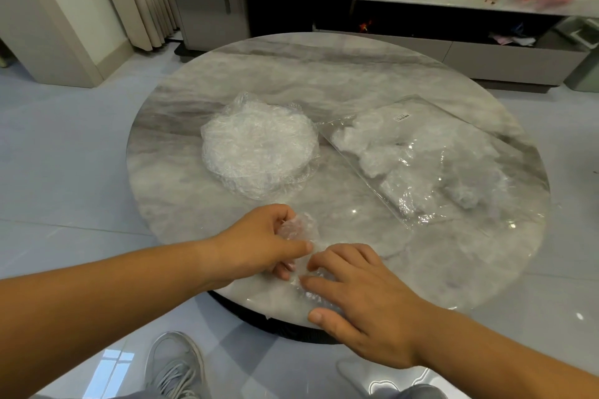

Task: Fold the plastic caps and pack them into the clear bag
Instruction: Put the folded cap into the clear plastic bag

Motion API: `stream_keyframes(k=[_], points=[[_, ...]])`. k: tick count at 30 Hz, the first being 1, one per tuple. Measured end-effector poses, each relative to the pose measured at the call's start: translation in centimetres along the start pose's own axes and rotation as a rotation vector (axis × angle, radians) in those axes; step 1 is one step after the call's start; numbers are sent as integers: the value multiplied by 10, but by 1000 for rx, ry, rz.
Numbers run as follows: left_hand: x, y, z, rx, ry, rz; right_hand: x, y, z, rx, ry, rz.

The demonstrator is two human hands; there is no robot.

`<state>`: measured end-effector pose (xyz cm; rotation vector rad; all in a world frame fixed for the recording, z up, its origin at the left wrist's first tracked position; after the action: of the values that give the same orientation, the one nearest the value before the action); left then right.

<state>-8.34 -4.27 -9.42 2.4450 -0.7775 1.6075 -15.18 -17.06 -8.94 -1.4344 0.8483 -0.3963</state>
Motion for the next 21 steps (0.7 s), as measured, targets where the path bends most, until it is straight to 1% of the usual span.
stream_keyframes(k=[4,5,7,9,11,14,16,21], points=[[5,6,-3,-33,39,-33,3,-4,-5,45,-48,42],[4,8,-4,-52,23,-35,4,-8,-8,84,-59,90],[0,11,-5,-95,-19,-23,10,-22,-16,228,-56,198],[-1,13,-4,-130,-65,-8,18,-36,-24,363,0,285],[-1,16,-5,-180,-96,27,23,-45,-26,412,43,341],[1,20,-4,-224,-127,94,17,-45,-20,346,7,272],[1,19,-3,-216,-152,104,13,-38,-16,285,-13,214],[-1,14,-1,-165,-203,16,9,-18,-19,156,-15,101]])
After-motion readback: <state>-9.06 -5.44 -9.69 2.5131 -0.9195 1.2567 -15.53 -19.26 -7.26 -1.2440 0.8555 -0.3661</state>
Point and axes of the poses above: each hand's wrist, its own z-axis towards the middle knuckle, its own y-axis out of the palm, x = y × z, the point moved 8 cm from there along z, towards the middle knuckle, and after that the axes turned 1 degree about -x, right-handed, at the moved point
